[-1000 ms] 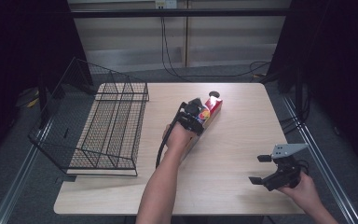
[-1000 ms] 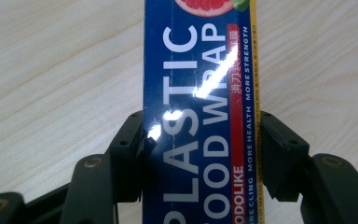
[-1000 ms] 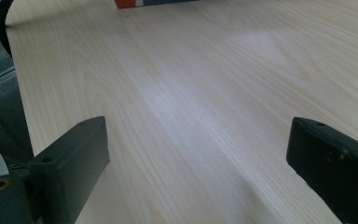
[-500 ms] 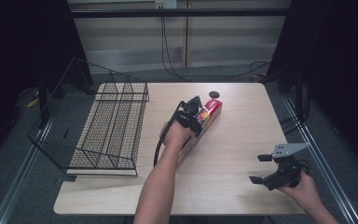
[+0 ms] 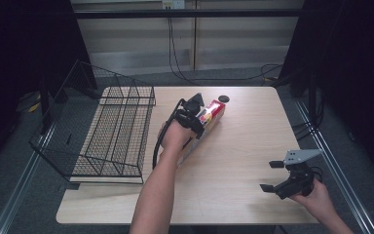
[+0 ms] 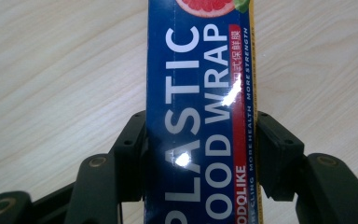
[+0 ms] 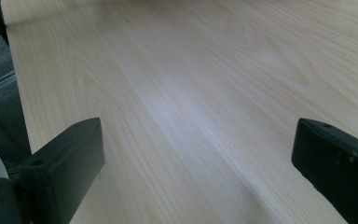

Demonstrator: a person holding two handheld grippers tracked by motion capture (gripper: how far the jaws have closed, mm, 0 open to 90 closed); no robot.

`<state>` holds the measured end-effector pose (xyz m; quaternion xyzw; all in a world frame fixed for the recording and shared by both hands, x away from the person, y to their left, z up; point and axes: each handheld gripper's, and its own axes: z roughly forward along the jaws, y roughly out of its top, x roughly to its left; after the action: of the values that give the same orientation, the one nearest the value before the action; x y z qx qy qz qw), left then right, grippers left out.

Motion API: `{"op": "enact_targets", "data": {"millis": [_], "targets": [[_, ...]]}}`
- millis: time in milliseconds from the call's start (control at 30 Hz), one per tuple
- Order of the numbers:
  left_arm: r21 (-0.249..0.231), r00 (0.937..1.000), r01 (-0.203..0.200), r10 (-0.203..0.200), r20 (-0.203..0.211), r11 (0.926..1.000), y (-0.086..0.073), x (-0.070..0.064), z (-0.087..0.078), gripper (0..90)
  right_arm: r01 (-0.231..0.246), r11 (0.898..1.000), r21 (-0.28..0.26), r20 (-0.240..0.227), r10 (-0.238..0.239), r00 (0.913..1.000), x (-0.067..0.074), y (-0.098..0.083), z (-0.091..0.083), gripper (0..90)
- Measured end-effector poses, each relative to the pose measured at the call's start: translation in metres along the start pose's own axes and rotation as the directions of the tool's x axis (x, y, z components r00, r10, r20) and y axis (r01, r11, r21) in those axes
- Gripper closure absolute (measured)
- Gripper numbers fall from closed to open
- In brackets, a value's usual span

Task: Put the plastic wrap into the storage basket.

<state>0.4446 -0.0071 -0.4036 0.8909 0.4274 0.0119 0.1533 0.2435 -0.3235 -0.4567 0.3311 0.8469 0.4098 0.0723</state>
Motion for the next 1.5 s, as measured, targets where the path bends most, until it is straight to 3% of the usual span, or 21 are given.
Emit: {"op": "enact_targets", "data": {"millis": [300, 633, 1500], "targets": [[-0.016, 0.9998, 0.015, -0.015, -0.01, 0.9998, -0.003, 0.007, -0.019, 45.0, 0.001, 1.0, -0.005, -0.002, -0.001, 1.0, 0.0, 0.0, 0.0, 1.3], [-0.03, 0.9985, 0.054, -0.054, 0.009, 0.9981, -0.006, 0.018, -0.037, 44.9, -0.002, 1.0, -0.014, 0.005, 0.002, 1.0, 0.0, 0.0, 0.001, 0.0], [-0.05, 0.9935, 0.11, -0.111, -0.024, 0.9927, -0.013, 0.033, -0.085, 44.9, 0.001, 1.0, -0.02, 0.003, -0.001, 1.0, -0.001, 0.0, 0.0, 0.0]]}}
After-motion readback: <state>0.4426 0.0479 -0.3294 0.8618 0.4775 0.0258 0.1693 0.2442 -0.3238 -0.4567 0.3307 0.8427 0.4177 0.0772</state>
